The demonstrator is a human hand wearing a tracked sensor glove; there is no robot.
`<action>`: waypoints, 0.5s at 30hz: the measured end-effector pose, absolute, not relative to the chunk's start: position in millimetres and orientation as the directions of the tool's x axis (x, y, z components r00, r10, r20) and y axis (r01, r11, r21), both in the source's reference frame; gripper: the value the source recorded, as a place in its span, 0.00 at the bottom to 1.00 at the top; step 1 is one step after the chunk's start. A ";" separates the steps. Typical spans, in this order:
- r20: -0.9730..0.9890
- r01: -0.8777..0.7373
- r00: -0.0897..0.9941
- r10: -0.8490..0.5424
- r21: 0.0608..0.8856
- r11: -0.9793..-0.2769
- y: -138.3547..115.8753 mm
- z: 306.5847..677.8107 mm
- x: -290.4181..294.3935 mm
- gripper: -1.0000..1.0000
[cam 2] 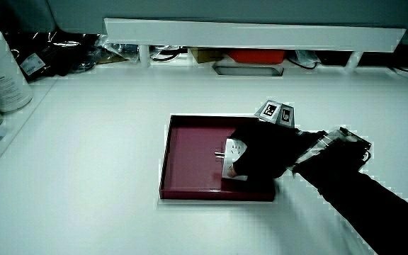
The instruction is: Place socket
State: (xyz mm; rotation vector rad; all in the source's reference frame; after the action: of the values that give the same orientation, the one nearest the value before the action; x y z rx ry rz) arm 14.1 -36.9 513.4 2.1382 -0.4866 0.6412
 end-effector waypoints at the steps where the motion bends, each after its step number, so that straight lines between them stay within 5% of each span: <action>1: 0.605 -0.548 0.788 -0.113 0.606 -0.576 -37.0 513.2 14.6 0.50; 6: 0.618 -0.554 0.780 -0.101 0.604 -0.573 -35.8 515.1 17.2 0.50; 15: 0.624 -0.582 0.771 -0.128 0.609 -0.539 -33.1 508.5 23.2 0.26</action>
State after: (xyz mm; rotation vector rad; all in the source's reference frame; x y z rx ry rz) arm 23.2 -33.1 508.5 2.0870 -0.5287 0.6579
